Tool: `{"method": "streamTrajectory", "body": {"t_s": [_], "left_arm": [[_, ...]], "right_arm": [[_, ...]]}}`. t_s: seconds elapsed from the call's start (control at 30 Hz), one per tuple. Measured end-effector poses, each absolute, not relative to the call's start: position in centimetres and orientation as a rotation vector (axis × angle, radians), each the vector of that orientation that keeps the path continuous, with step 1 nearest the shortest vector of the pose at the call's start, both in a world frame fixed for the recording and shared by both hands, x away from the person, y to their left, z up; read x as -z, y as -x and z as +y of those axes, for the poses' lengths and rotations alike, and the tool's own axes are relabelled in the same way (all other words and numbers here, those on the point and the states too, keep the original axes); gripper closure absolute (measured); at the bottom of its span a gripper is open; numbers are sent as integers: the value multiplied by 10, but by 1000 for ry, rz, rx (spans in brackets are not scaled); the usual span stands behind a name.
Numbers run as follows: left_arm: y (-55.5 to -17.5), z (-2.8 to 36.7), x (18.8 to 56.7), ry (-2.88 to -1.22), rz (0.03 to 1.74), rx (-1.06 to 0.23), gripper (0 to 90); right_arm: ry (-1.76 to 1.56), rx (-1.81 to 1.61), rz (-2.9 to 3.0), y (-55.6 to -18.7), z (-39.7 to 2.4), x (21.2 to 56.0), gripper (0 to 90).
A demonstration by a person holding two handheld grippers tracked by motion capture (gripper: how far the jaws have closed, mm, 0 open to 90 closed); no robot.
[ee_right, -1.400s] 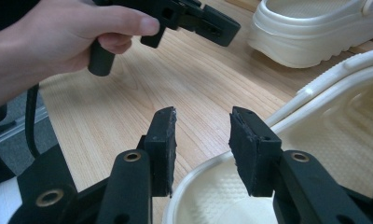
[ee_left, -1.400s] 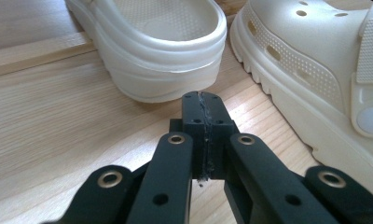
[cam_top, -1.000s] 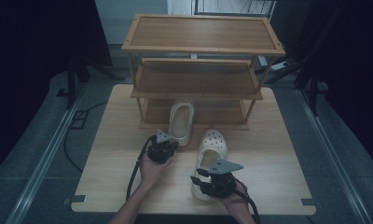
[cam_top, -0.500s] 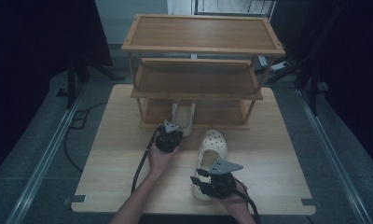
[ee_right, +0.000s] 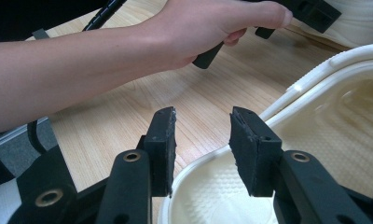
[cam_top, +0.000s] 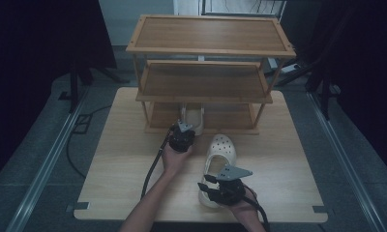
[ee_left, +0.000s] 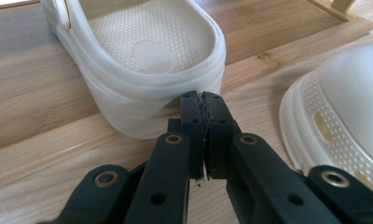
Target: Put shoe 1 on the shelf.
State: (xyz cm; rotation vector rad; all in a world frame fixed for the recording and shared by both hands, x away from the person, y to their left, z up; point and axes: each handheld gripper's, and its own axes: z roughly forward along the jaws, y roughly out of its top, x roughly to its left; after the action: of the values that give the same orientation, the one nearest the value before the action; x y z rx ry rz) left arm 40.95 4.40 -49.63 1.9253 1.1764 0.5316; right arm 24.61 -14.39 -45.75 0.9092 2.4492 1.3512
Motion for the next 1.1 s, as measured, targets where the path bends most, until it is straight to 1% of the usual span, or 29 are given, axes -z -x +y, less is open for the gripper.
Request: {"method": "streamTrajectory", "body": {"t_s": [0.1,0.13,0.23,0.27,0.37,0.6,0.8,1.1], "left_arm": [[-412,42,496,-1921,1181,-531,872],[-412,42,496,-1920,1180,-544,856],[-413,40,496,-1920,1183,-543,850],[-412,40,496,-1926,1174,-548,829],[-407,39,495,-1921,1161,-550,722],[-388,46,486,-1912,1106,-478,569],[-363,68,482,-1896,1103,-486,512],[-328,99,491,-1901,1143,-477,475]], "right_arm": [[-907,-1353,2450,-246,-144,457,610],[-908,-1354,2447,-246,-144,457,610],[-909,-1352,2450,-246,-144,458,609],[-909,-1351,2451,-246,-144,458,609],[-909,-1351,2451,-246,-144,458,608],[-910,-1352,2447,-246,-144,457,607],[-908,-1349,2448,-246,-144,457,606],[-904,-1341,2461,-245,-139,460,602]]}}
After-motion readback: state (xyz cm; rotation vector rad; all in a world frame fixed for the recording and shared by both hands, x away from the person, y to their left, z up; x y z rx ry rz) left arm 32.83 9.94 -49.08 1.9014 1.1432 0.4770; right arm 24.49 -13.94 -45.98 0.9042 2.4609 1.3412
